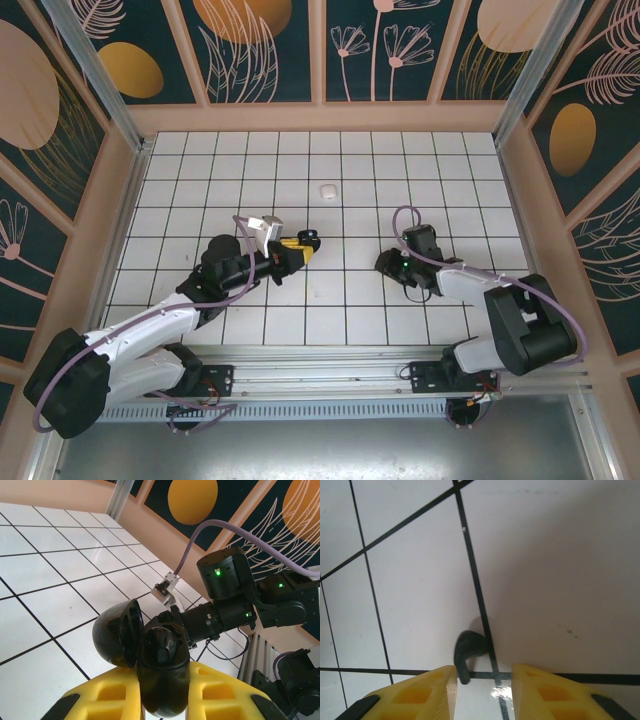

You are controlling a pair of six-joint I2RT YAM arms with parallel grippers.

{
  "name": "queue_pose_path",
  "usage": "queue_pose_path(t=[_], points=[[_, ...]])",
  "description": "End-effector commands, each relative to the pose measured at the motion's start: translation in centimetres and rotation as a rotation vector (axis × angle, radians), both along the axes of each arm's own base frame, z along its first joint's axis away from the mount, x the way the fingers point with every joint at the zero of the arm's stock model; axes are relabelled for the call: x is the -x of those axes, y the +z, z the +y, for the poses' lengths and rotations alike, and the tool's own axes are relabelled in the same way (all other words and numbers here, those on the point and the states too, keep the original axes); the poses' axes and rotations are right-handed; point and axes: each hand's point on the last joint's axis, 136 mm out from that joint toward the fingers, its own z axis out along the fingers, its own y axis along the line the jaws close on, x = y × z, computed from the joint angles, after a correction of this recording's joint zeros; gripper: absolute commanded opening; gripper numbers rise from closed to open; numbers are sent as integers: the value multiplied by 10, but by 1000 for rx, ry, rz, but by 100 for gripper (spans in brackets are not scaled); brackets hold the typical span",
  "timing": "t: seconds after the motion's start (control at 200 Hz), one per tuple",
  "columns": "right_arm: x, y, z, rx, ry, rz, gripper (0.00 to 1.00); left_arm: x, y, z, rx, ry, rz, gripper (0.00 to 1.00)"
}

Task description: Insert the wireless bluetooth earbuds into the charging case

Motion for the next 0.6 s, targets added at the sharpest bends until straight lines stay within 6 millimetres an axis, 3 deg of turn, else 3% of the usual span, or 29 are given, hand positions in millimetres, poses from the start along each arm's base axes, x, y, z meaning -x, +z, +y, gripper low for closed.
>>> queue_pose_path(t=[0.0, 0.596], points=[[-12, 11, 11, -19, 30, -45, 34, 1, 19, -5, 35, -22, -48, 0], [-18, -9, 19, 37, 65, 17, 28, 2, 17, -4, 25, -22, -46, 0]])
